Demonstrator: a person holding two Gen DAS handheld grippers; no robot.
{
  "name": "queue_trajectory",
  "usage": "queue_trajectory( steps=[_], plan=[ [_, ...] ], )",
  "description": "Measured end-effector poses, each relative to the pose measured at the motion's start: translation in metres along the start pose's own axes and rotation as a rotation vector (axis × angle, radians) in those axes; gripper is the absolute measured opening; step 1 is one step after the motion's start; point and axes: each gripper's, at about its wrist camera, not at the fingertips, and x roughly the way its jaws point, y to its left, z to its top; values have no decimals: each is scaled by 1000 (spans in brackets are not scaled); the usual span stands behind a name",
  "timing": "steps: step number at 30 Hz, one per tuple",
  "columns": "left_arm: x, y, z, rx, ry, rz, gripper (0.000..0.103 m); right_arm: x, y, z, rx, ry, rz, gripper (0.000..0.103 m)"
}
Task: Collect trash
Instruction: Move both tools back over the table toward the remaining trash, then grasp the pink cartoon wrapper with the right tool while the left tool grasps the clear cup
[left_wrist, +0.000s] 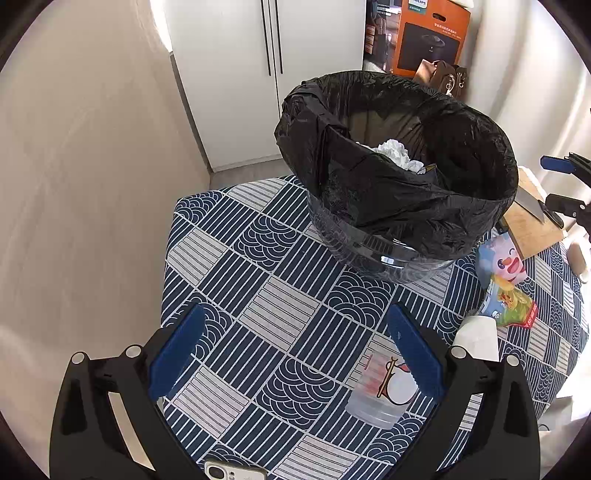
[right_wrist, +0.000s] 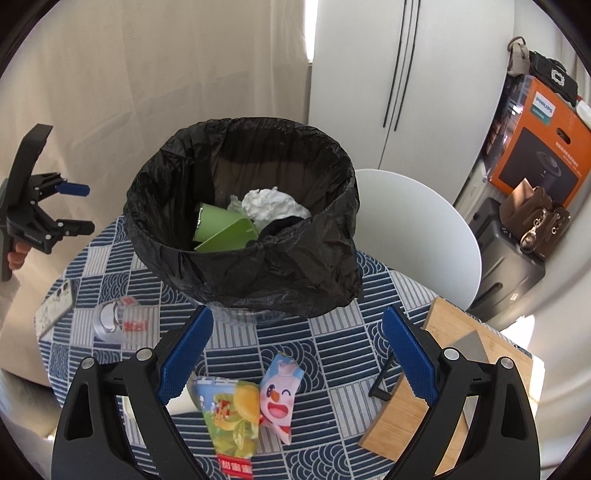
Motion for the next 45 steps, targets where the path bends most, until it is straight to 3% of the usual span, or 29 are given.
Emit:
queue_trajectory(
  steps=[11, 28, 39, 43, 45],
  plan=[
    [19, 0, -30, 6, 59, -52, 97, 24, -2, -26, 48, 71, 6, 88],
    [48, -20, -72, 20, 136, -216, 97, 84, -10, -66, 131, 234, 8, 88],
    [50, -50, -92, 138, 186, -258, 97, 102, -17, -64, 171, 258, 5, 88],
    [54, -62, -92, 181, 200, -269, 97, 106, -22, -66, 204, 267, 22, 87],
    [58, -68, -91, 200, 209, -273, 97, 109, -23, -67, 206, 276, 24, 76]
  ],
)
